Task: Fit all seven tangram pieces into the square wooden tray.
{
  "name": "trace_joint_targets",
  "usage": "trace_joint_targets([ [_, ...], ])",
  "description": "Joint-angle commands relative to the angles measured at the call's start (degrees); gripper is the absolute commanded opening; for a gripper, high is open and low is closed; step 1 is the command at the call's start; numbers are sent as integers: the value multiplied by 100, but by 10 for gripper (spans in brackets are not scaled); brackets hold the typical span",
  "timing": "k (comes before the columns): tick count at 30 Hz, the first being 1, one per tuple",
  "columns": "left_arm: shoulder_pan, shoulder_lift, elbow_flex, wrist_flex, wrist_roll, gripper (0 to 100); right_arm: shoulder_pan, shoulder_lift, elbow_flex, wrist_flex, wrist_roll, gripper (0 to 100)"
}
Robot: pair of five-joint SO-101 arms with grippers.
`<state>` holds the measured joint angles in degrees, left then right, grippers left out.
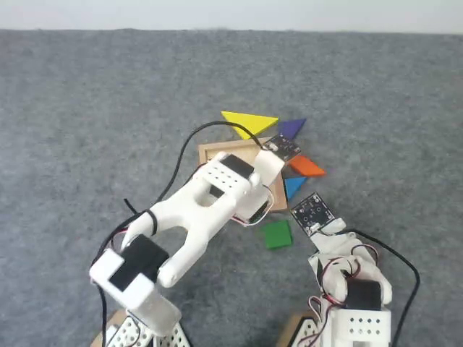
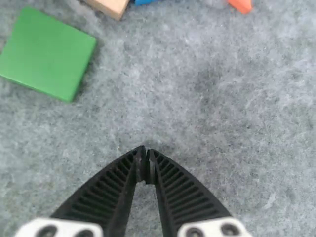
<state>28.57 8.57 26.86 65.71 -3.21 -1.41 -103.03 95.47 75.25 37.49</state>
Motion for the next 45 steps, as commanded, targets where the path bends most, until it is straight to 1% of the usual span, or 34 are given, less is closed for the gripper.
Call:
trace_joint_targets([
  [1,-360,-396,4,-70,-237,13,66,-48,97,40,62,9],
  [4,-1029,-413,-13,-141,-1011,13,66,-48,97,40,62,9],
  [6,-1363,-440,-48,-281,-1152,13,66,-48,97,40,62,9],
  [8,-1363,-466,-75,-255,-1152,13,66,-48,97,40,62,9],
  [11,-1134,-589,-31,-141,-1152,13,66,-48,97,40,62,9],
  [13,-1099,-800,13,-105,-1152,13,66,-48,97,40,62,9],
  [15,-1108,-1152,207,-308,-1125,13,66,-48,97,40,62,9],
  [19,-1108,-2224,1051,-976,-484,13,66,-48,97,48,62,9],
  [21,-1187,-2901,1560,-1310,-360,13,66,-48,26,66,53,9],
  [24,-1714,-3851,2079,-1714,-316,13,48,-48,-369,198,53,9],
  [26,-2286,-4352,2167,-1697,9,13,40,-48,-677,171,35,9],
  [28,-2813,-4642,2211,-1468,281,13,31,22,-985,57,26,12],
  [31,-3437,-4765,2598,-1371,105,13,-84,31,-1319,48,26,12],
  [34,-4018,-4800,3187,-1688,-255,13,-400,198,-1591,57,18,15],
  [36,-4325,-4809,3512,-1969,-484,13,-611,646,-1881,-4,-237,39],
  [38,-4536,-4809,3723,-2189,-677,13,-804,1393,-2347,-145,-580,61],
  [40,-4633,-4809,3873,-2382,-835,13,-1051,2334,-2919,-321,-879,60],
  [45,-4659,-4818,4365,-2980,-1231,13,-1956,5024,-4387,-831,-1697,41],
])
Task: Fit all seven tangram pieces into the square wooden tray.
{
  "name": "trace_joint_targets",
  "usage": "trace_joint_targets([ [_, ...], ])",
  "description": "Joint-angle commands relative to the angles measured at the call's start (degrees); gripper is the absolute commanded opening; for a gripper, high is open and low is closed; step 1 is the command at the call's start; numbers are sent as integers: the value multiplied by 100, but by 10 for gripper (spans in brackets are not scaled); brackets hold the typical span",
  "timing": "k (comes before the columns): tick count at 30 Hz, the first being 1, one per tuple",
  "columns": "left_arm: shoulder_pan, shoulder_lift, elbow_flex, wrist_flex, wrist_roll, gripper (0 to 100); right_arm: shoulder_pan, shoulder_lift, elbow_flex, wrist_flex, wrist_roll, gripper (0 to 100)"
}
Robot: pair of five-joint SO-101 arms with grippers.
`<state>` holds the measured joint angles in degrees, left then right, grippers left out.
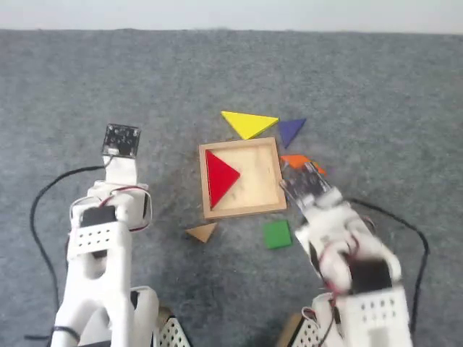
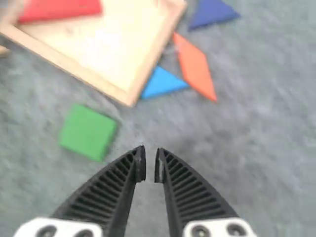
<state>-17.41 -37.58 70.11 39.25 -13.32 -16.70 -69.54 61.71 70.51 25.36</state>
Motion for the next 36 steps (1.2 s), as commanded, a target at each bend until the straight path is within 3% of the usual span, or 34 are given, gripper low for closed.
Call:
trace_joint_targets([
  [1,-62,-202,40,-325,-237,13,-585,2255,-1284,-505,-659,43],
  [6,-53,-563,171,-237,-229,13,-840,4620,-2295,-1191,-1345,45],
  [12,-26,-2347,1130,-255,-229,13,-664,6404,-3244,-1613,-2136,46],
  [17,-9,-4141,2009,-211,-211,13,-567,6967,-3912,-1578,-2330,46],
  [26,0,-6558,2624,1073,-211,13,-400,7556,-4721,-1560,-2646,46],
  [31,149,-6620,2624,1248,-255,13,-391,7837,-4791,-1596,-2576,103],
  [36,141,-6611,2624,1240,-255,13,-382,8295,-5011,-1657,-2576,98],
])
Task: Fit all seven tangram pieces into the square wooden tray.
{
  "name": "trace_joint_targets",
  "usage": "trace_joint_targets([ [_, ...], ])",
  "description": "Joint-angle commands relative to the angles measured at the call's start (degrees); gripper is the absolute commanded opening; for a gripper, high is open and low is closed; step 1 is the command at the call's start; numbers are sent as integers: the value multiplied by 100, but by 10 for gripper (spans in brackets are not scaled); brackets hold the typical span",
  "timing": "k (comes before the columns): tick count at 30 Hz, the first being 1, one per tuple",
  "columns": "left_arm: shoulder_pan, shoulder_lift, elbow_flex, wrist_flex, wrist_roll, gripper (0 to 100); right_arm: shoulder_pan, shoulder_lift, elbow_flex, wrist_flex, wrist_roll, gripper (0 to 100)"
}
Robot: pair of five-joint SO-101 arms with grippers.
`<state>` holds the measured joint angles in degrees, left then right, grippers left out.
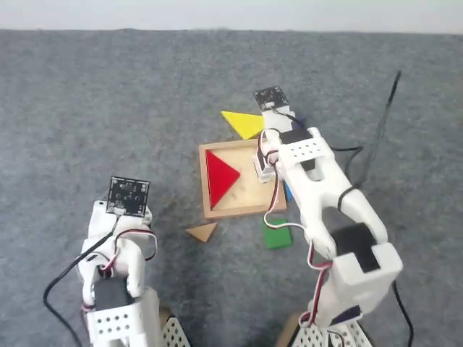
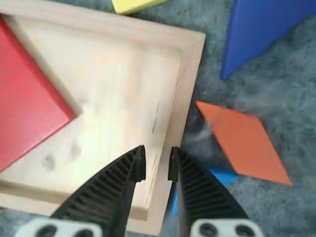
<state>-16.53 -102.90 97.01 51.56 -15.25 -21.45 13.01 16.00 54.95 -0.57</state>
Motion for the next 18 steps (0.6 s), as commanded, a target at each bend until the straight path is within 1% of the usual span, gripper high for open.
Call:
trace_joint_targets([
  [1,53,-79,-66,9,-62,13,92,127,-492,-75,18,99],
  [7,53,-79,-66,9,-62,13,92,400,-580,-66,53,99],
  [12,53,-79,-66,9,-70,13,268,444,-730,48,70,99],
  [14,53,-79,-66,9,-70,13,277,444,-738,57,211,99],
  [18,53,-79,-66,9,-70,13,224,453,-730,66,273,144],
])
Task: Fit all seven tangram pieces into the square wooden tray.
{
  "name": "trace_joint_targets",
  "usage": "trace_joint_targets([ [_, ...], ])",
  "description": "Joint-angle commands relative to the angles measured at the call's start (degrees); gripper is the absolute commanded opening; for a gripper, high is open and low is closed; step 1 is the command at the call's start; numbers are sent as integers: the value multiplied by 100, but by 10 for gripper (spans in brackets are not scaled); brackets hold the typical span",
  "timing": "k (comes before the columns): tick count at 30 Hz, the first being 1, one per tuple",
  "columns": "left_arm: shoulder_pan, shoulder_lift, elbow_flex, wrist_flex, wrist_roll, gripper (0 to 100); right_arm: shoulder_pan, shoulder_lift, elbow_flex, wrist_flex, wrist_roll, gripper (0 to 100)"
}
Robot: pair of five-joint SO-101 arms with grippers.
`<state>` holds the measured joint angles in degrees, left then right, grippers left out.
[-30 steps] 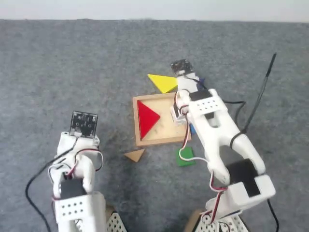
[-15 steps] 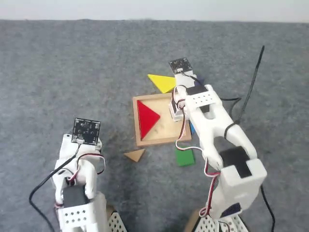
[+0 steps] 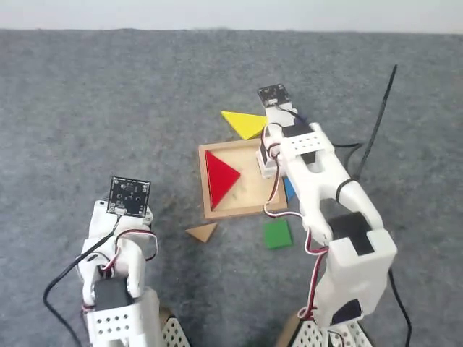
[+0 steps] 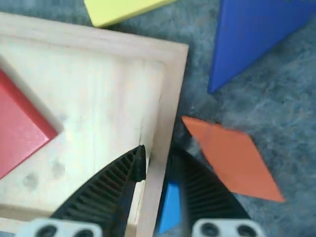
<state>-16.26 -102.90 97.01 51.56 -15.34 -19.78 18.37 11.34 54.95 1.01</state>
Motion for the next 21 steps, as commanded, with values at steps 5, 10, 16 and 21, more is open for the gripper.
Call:
trace_joint_targets([
  [5,26,-79,-66,9,-62,14,-154,-75,-132,84,141,129],
  [10,26,-79,-66,9,-62,14,-286,-84,0,92,149,13],
  [16,26,-79,-66,26,-62,14,-418,-224,185,418,149,7],
  [21,18,-79,-66,26,-62,14,-778,-356,202,1007,-35,7],
])
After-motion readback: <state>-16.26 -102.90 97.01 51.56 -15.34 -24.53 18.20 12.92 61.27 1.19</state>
